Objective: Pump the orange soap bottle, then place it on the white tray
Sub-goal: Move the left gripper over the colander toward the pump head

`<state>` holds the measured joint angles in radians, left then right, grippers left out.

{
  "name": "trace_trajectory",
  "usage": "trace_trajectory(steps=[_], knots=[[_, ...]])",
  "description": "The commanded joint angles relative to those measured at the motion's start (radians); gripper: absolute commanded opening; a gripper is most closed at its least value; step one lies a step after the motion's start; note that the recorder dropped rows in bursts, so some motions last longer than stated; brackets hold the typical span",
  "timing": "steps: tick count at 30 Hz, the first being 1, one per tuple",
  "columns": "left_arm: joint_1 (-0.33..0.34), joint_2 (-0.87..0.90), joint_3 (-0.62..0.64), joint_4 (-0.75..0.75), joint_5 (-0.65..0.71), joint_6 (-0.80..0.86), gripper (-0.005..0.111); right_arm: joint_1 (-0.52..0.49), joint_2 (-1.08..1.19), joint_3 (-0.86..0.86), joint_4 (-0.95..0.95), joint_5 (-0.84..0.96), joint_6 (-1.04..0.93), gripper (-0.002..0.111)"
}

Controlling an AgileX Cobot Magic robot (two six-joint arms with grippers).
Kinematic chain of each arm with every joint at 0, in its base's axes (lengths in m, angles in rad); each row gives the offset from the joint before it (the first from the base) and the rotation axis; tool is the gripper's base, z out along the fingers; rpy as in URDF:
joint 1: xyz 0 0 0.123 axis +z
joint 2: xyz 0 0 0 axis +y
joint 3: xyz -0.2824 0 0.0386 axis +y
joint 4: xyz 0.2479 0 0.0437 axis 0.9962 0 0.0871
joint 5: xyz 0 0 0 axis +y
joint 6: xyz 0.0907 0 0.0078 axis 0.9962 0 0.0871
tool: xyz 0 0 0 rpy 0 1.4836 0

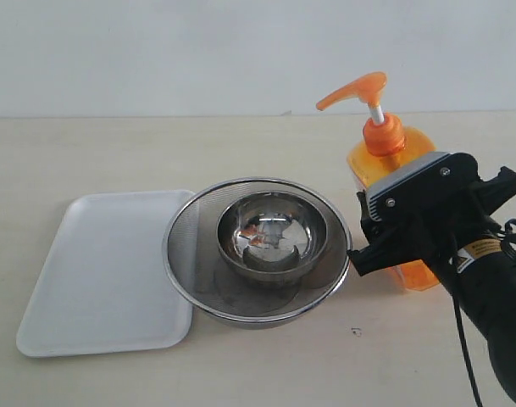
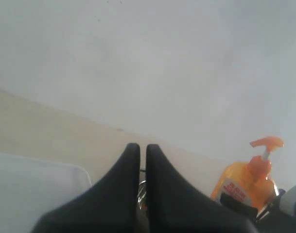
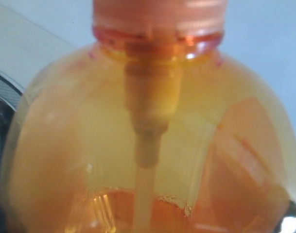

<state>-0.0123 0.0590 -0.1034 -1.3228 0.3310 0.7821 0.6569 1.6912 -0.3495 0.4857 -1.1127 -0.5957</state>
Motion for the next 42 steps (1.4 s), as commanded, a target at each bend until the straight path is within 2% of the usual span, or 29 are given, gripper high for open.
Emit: trace_trajectory(steps=[1,7,11,15,19,33,37,42], knots=[[0.001,0.17,-0.045,-0.232,0.091,0.321,0.005,0.001,-0.007,-0.003,-0.041,-0.016,-0.012,0.0],[0.001,0.431,-0.136,-0.401,0.276,0.574,0.005,0.001,-0.007,-0.003,-0.048,0.007,-0.042,0.0],[0.001,0.58,-0.196,-0.422,0.364,0.693,0.005,0.001,-0.007,-0.003,-0.048,0.018,-0.046,0.0],[0.001,0.731,-0.262,-0.422,0.499,0.697,0.005,0.001,-0.007,-0.003,-0.044,0.02,-0.093,0.0],[0.001,0.827,-0.333,-0.422,0.618,0.803,0.005,0.001,-0.007,-0.003,-0.044,0.02,-0.095,0.0],[-0.005,1.08,-0.549,-0.422,0.688,0.886,0.005,0.001,-0.007,-0.003,-0.044,0.018,-0.105,0.0],[-0.099,1.17,-0.631,-0.379,0.673,0.886,0.005,0.001,-0.007,-0.003,-0.044,0.018,-0.103,0.0],[-0.279,1.282,-0.74,-0.385,0.52,0.929,0.005,0.001,-0.007,-0.003,-0.044,0.018,-0.103,0.0]])
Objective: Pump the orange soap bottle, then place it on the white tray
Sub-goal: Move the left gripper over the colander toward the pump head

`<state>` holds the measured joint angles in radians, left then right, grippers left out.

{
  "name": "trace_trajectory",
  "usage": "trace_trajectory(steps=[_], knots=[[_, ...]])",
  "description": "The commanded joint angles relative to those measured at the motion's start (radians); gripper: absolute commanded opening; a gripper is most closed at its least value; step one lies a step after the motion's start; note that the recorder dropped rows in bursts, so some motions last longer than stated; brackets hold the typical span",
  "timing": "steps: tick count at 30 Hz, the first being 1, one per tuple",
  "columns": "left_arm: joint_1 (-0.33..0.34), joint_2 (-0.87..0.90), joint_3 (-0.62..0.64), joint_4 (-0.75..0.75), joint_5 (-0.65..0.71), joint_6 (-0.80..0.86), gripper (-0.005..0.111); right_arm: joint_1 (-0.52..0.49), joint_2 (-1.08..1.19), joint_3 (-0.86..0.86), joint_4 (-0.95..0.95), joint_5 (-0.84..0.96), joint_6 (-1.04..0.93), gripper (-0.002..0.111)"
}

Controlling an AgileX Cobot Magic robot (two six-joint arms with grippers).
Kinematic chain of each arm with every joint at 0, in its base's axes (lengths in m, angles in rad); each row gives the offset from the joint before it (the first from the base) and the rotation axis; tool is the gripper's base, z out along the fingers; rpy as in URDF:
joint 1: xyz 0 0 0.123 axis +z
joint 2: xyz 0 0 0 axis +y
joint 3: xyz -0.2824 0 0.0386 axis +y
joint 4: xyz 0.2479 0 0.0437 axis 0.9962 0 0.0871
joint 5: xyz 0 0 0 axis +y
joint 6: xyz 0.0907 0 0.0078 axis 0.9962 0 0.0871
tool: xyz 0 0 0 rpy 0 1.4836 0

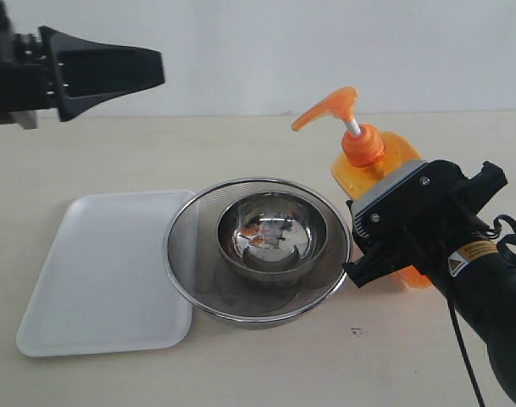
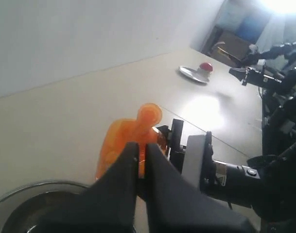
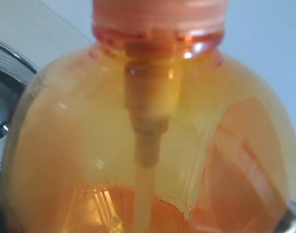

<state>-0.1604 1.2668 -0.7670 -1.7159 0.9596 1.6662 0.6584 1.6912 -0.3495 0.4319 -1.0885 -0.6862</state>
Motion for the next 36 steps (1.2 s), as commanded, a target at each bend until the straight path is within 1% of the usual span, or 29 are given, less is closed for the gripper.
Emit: trace_trajectory(steps=[1,3,4,9,14,19,23,28,31,36], knots=[[-0.167,0.096,-0.1,0.009,-0.154,0.055,0.005,-0.001,-0.007,-0.003,0.01,-0.004,-0.013,0.0],[-0.225,0.136,-0.14,0.001,-0.232,0.069,0.005,-0.001,-0.007,-0.003,0.01,0.0,-0.013,0.0],[-0.244,0.156,-0.162,0.001,-0.244,0.083,0.005,-0.001,-0.007,-0.003,0.01,0.0,-0.013,0.0],[-0.282,0.244,-0.259,0.001,-0.247,0.102,0.005,-0.001,-0.007,-0.003,0.01,0.0,-0.01,0.0],[-0.282,0.324,-0.313,0.0,-0.227,0.118,0.005,-0.001,-0.007,-0.003,0.01,0.0,-0.01,0.0],[-0.282,0.363,-0.316,-0.02,-0.227,0.142,0.005,-0.001,-0.007,-0.003,0.008,-0.004,-0.003,0.0],[-0.292,0.379,-0.316,-0.028,-0.207,0.164,0.005,-0.001,-0.007,-0.003,0.008,-0.006,-0.003,0.0],[-0.329,0.385,-0.329,-0.028,-0.207,0.203,0.005,-0.001,-0.007,-0.003,0.008,-0.006,0.001,0.0],[-0.329,0.385,-0.357,-0.028,-0.183,0.169,0.005,-0.001,-0.007,-0.003,0.008,-0.004,0.003,0.0],[-0.329,0.385,-0.372,-0.028,-0.18,0.169,0.005,-0.001,-0.007,-0.003,0.008,-0.004,0.003,0.0]])
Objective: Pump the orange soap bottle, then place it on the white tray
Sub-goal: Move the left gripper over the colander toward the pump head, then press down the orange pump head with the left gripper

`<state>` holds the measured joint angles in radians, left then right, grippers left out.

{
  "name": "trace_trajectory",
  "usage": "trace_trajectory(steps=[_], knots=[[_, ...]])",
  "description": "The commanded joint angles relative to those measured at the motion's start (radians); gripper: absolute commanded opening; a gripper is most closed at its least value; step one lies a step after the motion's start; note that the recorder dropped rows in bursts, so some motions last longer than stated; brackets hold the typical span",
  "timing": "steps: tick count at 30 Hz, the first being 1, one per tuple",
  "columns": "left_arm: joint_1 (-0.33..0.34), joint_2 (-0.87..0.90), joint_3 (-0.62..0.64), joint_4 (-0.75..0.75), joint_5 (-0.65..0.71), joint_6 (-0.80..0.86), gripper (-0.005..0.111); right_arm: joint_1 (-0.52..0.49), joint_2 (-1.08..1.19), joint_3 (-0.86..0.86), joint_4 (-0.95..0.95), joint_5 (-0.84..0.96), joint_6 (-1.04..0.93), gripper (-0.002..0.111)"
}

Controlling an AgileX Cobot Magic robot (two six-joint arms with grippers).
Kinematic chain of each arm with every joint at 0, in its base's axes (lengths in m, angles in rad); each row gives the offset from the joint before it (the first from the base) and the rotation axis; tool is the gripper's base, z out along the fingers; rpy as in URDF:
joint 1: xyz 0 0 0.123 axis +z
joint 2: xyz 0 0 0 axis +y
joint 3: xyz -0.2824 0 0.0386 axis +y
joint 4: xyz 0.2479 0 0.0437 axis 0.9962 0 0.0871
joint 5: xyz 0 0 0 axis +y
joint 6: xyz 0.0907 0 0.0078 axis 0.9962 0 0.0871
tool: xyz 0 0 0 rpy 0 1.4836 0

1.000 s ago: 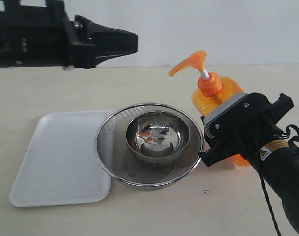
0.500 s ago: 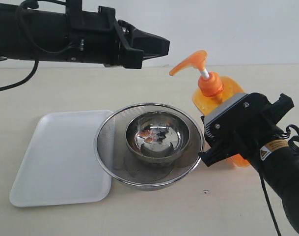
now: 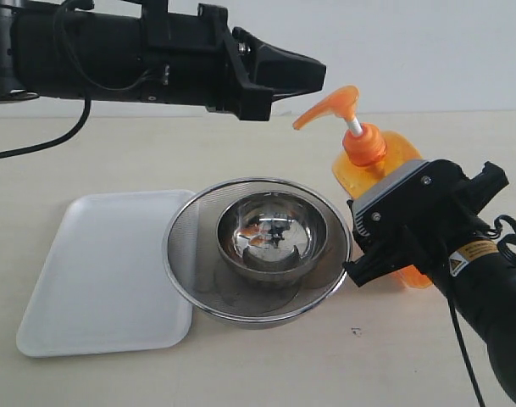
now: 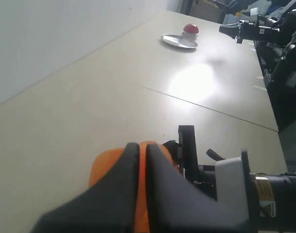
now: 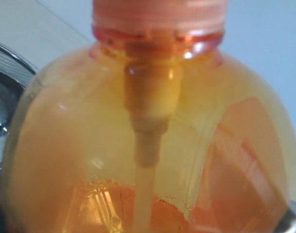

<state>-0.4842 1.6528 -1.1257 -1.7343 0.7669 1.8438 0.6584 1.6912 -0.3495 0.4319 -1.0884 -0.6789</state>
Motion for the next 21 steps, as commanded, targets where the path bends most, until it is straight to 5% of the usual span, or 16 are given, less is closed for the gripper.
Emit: trace_trajectory(steps=[1,21], knots=[[-0.005,-0.001,-0.013,-0.01,0.015,-0.008,0.005,-0.001,-0.007,-0.003,0.008,-0.006,-0.004,0.0],[-0.083,0.002,-0.015,-0.01,-0.115,0.039,0.005,-0.001,-0.007,-0.003,0.006,-0.001,-0.003,0.0]])
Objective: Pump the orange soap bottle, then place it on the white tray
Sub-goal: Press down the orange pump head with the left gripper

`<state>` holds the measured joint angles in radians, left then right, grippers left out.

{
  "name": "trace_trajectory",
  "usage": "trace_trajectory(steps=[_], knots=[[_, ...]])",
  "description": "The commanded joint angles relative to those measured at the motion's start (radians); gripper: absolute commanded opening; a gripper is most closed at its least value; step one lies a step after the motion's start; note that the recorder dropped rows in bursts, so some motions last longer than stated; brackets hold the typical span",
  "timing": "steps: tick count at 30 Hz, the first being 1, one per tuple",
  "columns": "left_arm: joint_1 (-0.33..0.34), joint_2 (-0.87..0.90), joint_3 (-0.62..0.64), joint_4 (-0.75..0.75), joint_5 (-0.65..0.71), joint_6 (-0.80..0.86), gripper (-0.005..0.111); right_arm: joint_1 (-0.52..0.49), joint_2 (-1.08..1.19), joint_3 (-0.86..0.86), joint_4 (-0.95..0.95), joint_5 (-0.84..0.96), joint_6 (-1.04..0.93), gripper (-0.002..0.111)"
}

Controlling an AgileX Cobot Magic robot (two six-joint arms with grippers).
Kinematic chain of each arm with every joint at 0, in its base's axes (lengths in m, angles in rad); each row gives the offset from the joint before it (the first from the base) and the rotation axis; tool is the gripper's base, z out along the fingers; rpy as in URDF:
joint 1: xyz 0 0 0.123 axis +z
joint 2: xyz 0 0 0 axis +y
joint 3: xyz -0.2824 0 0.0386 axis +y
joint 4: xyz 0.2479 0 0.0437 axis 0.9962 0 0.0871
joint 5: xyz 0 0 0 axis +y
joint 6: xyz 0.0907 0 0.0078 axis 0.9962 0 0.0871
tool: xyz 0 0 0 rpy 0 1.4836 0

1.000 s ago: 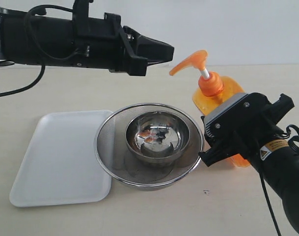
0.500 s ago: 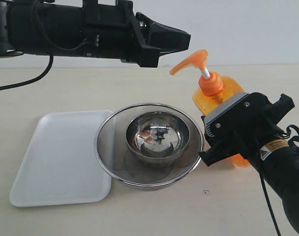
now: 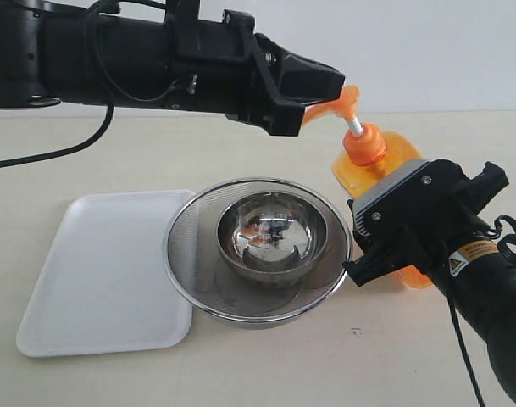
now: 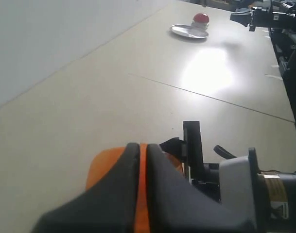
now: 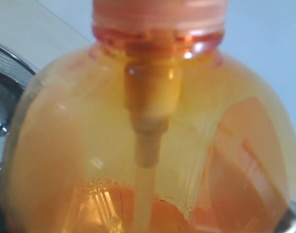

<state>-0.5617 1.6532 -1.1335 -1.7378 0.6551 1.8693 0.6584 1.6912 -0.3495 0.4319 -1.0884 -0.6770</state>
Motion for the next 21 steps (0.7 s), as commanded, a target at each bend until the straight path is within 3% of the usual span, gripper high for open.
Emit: trace_trajectory(steps=[1,21], knots=[[-0.006,0.001,-0.008,-0.007,-0.011,0.016,0.005,-0.001,-0.007,-0.003,0.006,-0.001,-0.005,0.0],[-0.008,0.071,-0.008,-0.007,0.011,0.008,0.005,0.002,-0.007,-0.003,0.002,-0.001,-0.002,0.0]])
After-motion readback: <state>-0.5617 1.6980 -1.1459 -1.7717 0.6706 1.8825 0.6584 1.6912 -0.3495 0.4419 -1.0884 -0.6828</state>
